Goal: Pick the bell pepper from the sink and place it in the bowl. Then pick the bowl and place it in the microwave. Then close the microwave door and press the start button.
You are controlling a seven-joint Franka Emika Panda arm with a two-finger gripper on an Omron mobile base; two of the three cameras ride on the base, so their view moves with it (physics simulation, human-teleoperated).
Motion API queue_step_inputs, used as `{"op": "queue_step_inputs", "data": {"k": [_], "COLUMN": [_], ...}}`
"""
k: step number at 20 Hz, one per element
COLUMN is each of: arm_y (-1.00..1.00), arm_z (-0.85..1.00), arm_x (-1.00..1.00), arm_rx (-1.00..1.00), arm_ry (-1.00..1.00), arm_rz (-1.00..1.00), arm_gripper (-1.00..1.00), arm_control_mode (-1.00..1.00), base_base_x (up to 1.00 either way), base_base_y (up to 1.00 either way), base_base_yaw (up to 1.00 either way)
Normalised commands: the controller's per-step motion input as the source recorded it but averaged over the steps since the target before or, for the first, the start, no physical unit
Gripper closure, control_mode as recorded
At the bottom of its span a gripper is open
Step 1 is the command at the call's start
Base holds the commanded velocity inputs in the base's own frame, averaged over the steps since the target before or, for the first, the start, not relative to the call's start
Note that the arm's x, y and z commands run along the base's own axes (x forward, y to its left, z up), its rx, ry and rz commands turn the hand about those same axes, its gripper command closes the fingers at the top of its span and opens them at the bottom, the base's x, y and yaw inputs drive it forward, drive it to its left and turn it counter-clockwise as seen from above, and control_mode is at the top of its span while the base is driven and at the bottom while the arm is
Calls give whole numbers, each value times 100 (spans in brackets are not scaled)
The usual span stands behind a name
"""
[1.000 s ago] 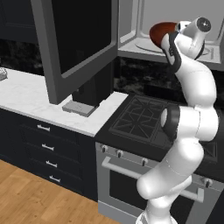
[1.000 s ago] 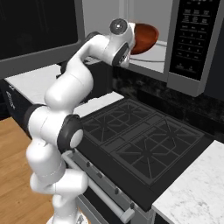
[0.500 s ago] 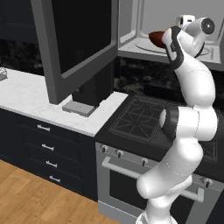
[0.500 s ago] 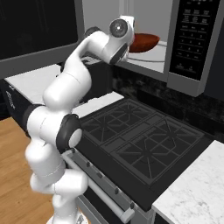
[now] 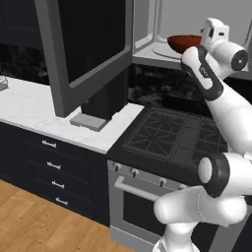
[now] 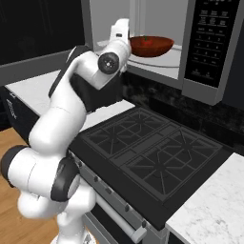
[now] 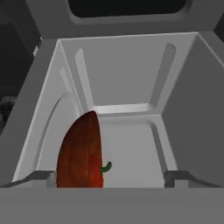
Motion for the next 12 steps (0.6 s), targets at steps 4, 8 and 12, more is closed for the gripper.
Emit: {"op": "queue_step_inputs", "data": {"k": [4,8,12], "arm_y": [37,23,34], "arm_z": [99,89,40], "arm_x": [-100,-100,-95], "arm_rx": [0,0,0], "arm_ry": [9,19,21], "arm_rz": [0,0,0], "arm_gripper": [-100,-100,-100], "arm_control_mode": [-100,-100,-100], "base_base_x": [0,0,0], "base_base_y": [0,0,0], "base_base_yaw": [0,0,0]}}
